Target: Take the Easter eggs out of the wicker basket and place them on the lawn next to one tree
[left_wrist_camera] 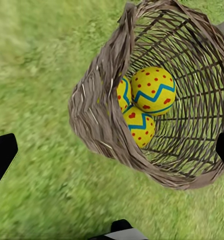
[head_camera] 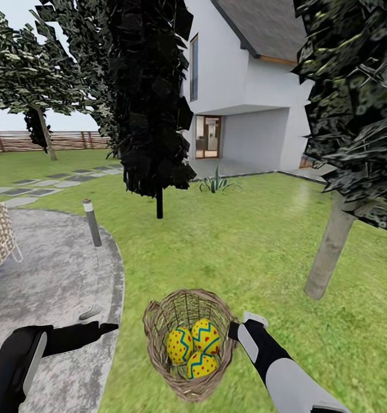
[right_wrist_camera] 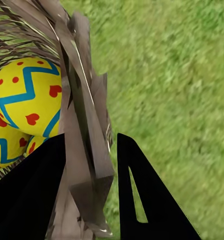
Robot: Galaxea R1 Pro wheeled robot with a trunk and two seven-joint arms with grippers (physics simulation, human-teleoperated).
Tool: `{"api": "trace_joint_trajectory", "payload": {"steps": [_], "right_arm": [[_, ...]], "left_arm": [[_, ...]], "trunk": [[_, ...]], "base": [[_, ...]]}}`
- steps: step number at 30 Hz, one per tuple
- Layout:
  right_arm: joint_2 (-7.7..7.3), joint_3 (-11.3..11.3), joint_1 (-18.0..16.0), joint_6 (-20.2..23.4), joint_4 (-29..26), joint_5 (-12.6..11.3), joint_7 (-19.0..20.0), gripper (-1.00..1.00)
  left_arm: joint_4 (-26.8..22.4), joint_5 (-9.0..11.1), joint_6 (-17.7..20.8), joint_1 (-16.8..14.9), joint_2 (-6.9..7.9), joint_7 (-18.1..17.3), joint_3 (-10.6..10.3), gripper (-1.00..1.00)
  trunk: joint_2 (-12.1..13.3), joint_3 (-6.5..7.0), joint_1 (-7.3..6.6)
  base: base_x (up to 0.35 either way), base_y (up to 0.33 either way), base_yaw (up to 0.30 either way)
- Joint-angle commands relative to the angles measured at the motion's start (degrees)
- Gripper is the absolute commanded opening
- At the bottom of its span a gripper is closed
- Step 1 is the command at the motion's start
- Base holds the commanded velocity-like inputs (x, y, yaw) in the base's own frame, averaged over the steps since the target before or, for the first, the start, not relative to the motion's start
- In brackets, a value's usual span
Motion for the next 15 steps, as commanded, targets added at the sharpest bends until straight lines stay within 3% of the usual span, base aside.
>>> {"api": "trace_joint_trajectory", "payload": {"steps": [1,15], "right_arm": [[0.04,-0.1,0.0,0.0,-0.1,-0.8,-0.3,-1.0],[0.04,-0.1,0.0,0.0,-0.1,-0.8,-0.3,-1.0]], "left_arm": [[0.0,-0.2,0.3,0.0,0.01,-0.4,0.1,1.0],[0.0,-0.2,0.3,0.0,0.0,-0.3,0.1,1.0]], "trunk": [[-0.1,-0.03,0.06],[-0.1,0.35,0.06]], "base": [[0.278,0.211,-0.095],[0.278,0.211,-0.074]]}}
